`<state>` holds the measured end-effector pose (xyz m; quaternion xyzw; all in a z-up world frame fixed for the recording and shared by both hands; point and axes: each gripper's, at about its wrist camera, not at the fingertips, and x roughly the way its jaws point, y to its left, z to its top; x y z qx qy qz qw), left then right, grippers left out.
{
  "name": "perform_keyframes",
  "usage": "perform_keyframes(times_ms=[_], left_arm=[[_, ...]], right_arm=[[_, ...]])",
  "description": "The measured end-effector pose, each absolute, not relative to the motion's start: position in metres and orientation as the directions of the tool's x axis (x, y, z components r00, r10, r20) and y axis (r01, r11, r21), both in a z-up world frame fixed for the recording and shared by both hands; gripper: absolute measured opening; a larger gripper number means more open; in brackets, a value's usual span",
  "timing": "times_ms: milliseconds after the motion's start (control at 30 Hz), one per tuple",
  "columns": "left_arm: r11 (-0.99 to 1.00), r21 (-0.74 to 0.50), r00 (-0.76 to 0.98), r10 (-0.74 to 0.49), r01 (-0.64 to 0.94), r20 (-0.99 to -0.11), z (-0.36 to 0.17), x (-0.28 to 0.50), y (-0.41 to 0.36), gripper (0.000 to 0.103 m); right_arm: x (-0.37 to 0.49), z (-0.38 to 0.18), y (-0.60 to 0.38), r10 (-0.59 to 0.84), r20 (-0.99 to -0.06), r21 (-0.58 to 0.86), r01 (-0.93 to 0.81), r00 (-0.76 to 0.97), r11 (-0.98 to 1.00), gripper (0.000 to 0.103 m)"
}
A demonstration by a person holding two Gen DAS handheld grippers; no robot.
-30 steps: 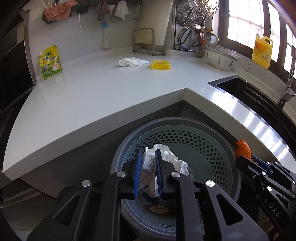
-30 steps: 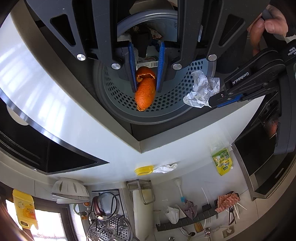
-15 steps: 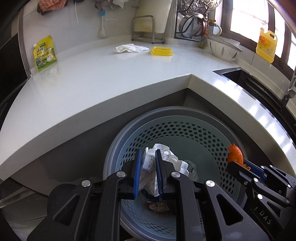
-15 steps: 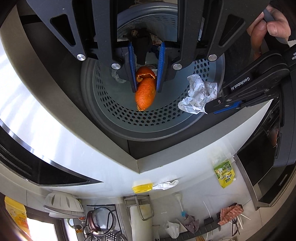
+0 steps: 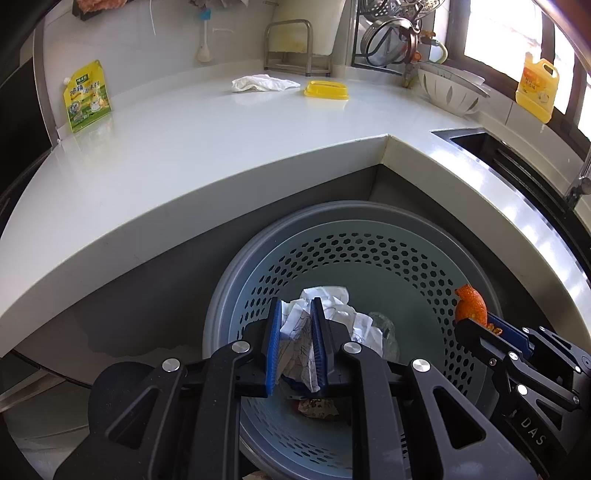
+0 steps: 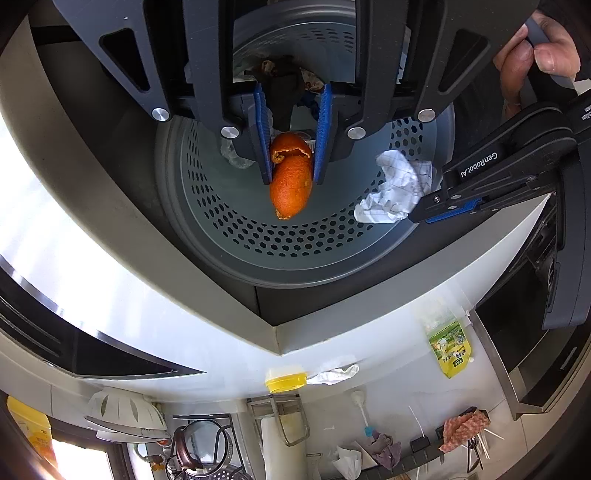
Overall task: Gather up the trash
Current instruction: 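Open both grippers to drop the peel and paper into the bin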
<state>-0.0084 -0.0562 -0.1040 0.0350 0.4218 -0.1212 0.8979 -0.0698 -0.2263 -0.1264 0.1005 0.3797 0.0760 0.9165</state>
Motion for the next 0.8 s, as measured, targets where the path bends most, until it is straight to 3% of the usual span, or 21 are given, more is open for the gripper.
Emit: perform_keyframes(times_ms=[67, 133, 167, 300, 800], left_arm=[[0.969, -0.042, 0.618, -0.189, 0.245, -0.763, -0.103, -0.009, -0.055, 0.017], [0.969, -0.043, 0.62, -0.19, 0.244, -0.761, -0.102, -0.01, -0.054, 0.021], [0.969, -0.044, 0.621, -0.19, 0.242, -0.761, -0.102, -0.01, -0.054, 0.027], [0.973, -0.043, 0.639, -0.183, 0.228, -0.747, -0.099, -0.013, -0.051, 0.052], [0.977, -0.042, 0.657, -0.172, 0.209, -0.734, -0.092, -0.017, -0.046, 0.064]], right_arm=[[-0.071, -0.126, -0.227, 0.213, -0.679, 0.24, -0.061, 0.702, 0.969, 0.025], [-0.073, -0.124, -0.228, 0.207, -0.672, 0.24, -0.055, 0.711, 0.969, 0.034], [-0.073, -0.123, -0.229, 0.206, -0.667, 0.242, -0.053, 0.716, 0.969, 0.039], [-0.075, -0.119, -0.231, 0.203, -0.66, 0.245, -0.048, 0.723, 0.968, 0.041], [-0.079, -0.115, -0.229, 0.201, -0.653, 0.245, -0.047, 0.731, 0.968, 0.042]])
